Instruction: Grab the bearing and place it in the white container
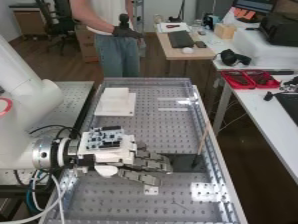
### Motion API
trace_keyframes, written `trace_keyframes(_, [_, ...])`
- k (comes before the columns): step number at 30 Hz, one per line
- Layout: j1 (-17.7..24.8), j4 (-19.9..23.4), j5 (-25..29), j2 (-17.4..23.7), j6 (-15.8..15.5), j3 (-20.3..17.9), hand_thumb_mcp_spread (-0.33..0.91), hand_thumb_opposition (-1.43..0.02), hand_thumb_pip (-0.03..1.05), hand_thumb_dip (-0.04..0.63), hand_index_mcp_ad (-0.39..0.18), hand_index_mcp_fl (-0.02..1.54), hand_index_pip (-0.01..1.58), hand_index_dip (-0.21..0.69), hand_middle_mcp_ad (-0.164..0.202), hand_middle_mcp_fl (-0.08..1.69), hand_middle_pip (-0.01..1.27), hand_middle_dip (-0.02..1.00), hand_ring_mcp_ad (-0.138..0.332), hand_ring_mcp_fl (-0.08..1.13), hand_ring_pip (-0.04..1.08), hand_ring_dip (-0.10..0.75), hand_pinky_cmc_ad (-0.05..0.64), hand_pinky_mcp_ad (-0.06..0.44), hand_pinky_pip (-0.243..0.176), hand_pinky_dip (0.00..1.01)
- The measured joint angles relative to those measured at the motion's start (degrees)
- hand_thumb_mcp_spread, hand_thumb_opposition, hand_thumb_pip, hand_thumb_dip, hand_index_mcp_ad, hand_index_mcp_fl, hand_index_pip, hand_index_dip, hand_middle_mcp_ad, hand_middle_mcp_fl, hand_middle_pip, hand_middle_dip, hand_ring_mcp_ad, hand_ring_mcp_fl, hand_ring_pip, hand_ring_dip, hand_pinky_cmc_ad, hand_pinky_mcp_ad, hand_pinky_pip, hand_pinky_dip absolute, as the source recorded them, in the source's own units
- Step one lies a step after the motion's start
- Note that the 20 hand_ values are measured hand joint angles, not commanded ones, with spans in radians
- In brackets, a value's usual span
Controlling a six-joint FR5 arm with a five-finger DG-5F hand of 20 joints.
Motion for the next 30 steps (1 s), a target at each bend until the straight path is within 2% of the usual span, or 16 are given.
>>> trace_keyframes(26, [0.05,-1.27,-0.03,-0.33,-0.43,0.58,0.49,-0.80,0.48,0.209,-0.119,0.31,1.35,0.141,0.077,0.15,0.13,0.28,0.124,0.01,0.10,0.101,0.328,0.232,0.002,0.18])
trace_keyframes(30, [0.03,-1.52,0.00,-0.42,-0.42,0.67,0.49,-0.79,0.51,0.213,-0.119,0.30,1.35,0.141,0.075,0.15,0.13,0.28,0.124,0.00,0.10,0.101,0.332,0.232,0.002,0.18])
